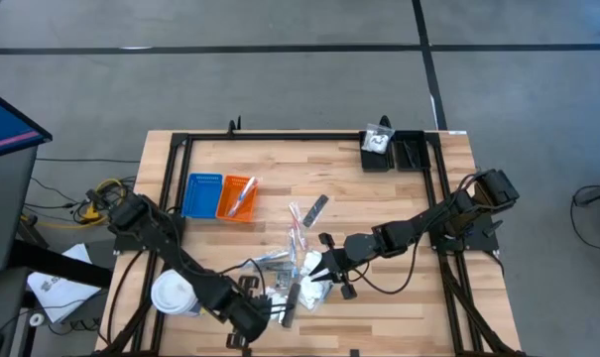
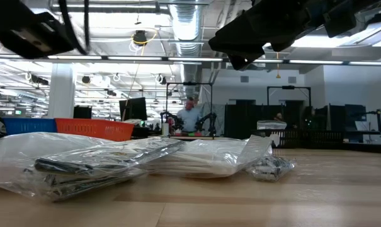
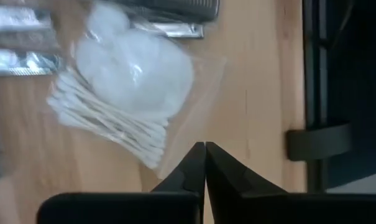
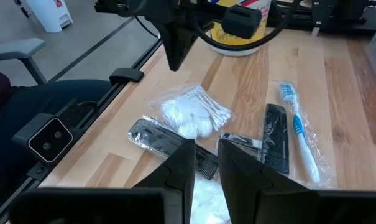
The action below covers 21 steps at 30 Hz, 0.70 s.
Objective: Pick & Place Travel size toiletries
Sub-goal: Put the cotton pack into the left black bin
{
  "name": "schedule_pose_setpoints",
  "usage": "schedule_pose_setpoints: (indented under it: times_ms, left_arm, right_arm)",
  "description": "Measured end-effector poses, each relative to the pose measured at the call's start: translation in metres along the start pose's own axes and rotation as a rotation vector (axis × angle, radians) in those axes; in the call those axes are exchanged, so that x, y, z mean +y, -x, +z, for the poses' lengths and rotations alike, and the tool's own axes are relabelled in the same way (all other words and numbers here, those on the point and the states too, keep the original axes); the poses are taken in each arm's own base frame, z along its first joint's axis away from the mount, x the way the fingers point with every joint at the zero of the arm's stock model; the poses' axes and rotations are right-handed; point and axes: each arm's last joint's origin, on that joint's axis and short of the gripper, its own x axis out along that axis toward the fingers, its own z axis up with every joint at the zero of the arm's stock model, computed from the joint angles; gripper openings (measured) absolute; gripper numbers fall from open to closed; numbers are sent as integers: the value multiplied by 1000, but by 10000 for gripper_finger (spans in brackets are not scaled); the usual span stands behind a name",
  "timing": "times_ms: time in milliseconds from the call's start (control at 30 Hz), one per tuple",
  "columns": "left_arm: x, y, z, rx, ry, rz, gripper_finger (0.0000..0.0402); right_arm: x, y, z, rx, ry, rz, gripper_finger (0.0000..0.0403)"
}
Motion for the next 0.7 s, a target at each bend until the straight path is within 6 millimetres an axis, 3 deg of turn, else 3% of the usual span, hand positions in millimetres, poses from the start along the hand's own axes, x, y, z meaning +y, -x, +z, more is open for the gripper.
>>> schedule_pose_setpoints:
  times_ms: [200, 433, 567, 700]
  left_arm:
    - [-3, 3, 5, -53, 51, -31, 78]
    - [-9, -11, 7, -75, 7, -47, 180]
    - [-11, -11, 6, -74, 4, -49, 199]
    - [-13, -13, 1, -64, -2, -51, 190]
  right_arm:
    - [0, 0, 0, 0, 0, 0, 65]
    - [0, 0, -1, 5, 0, 0, 65]
    - [0, 0, -1, 6, 0, 0, 65]
    - [0, 0, -1, 6, 0, 0, 65]
